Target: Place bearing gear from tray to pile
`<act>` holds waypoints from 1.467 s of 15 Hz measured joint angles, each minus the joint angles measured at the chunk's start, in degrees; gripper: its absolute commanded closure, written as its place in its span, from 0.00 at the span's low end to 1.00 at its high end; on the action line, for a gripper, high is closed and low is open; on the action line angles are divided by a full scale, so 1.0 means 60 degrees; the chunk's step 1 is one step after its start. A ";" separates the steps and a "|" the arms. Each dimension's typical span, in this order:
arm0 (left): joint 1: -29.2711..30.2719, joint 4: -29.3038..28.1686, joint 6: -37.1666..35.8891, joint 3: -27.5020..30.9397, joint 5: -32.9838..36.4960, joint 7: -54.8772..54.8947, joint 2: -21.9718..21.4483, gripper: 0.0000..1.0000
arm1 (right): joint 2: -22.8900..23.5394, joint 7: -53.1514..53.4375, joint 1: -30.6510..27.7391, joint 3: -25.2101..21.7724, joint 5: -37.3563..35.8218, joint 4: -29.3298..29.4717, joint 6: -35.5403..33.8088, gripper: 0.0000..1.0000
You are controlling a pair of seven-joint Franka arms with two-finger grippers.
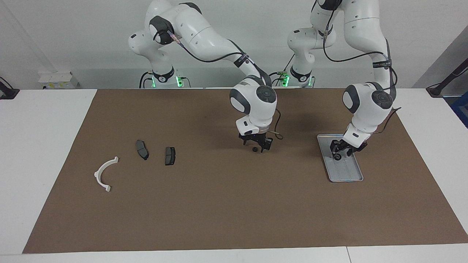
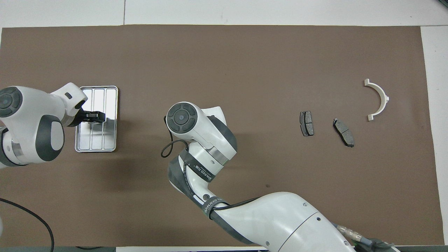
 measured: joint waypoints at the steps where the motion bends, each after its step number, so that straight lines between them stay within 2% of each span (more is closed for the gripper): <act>1: -0.0017 -0.0031 0.0021 -0.0008 0.0000 0.0000 0.0004 0.37 | 0.0000 0.0000 -0.0003 -0.0012 0.0000 0.0013 0.0000 0.16; 3: -0.0050 -0.0055 0.0031 -0.0044 0.0000 0.0000 0.0005 0.66 | 0.0000 0.0000 -0.0011 -0.0029 0.0001 0.0034 0.0000 0.25; 5: -0.0053 -0.0060 0.0036 -0.0061 0.0000 -0.0002 0.0005 0.99 | 0.0008 0.0000 -0.0004 -0.0024 0.0001 0.0033 0.0000 0.28; 6: -0.0055 -0.0063 0.0040 -0.0063 0.0000 -0.0011 0.0005 1.00 | 0.0020 0.0002 -0.0001 -0.0021 0.0002 0.0029 0.0015 0.29; 8: -0.0071 -0.0064 0.0049 -0.0074 0.0000 -0.0088 0.0001 1.00 | 0.0054 0.0002 0.0000 -0.0020 0.0002 0.0020 0.0036 0.37; 10: -0.0097 -0.0064 0.0055 -0.0087 0.0000 -0.0170 0.0002 1.00 | 0.0069 0.0003 0.0000 -0.0020 0.0003 0.0019 0.0042 0.50; 11: -0.0128 -0.0064 0.0056 -0.0088 0.0000 -0.0189 0.0002 1.00 | 0.0071 0.0003 0.0000 -0.0020 0.0003 0.0017 0.0042 0.61; 12: -0.0159 -0.0063 0.0056 -0.0088 0.0000 -0.0208 0.0002 1.00 | 0.0072 0.0003 0.0000 -0.0020 0.0003 0.0015 0.0042 0.78; 13: -0.0178 -0.0061 0.0053 -0.0088 0.0000 -0.0219 0.0002 1.00 | 0.0069 0.0003 0.0000 -0.0016 0.0006 0.0020 0.0094 0.99; 15: -0.0184 0.0043 -0.0156 -0.0078 0.0000 -0.0221 -0.0012 1.00 | 0.0067 0.0005 0.0001 -0.0005 0.0011 0.0034 0.0155 1.00; 18: -0.0176 0.1009 -0.1879 -0.0030 0.0000 -0.0221 -0.0203 1.00 | 0.0067 0.0006 0.0001 -0.0005 0.0012 0.0039 0.0125 1.00; 20: -0.0167 0.1732 -0.2978 -0.0005 0.0000 -0.0219 -0.0411 1.00 | 0.0021 0.0006 -0.0017 -0.0038 -0.0002 0.0083 -0.0400 1.00; 22: -0.0167 0.2009 -0.3431 0.0000 0.0000 -0.0219 -0.0610 1.00 | -0.0162 -0.0306 -0.0216 -0.0118 -0.0043 0.0234 -0.1130 1.00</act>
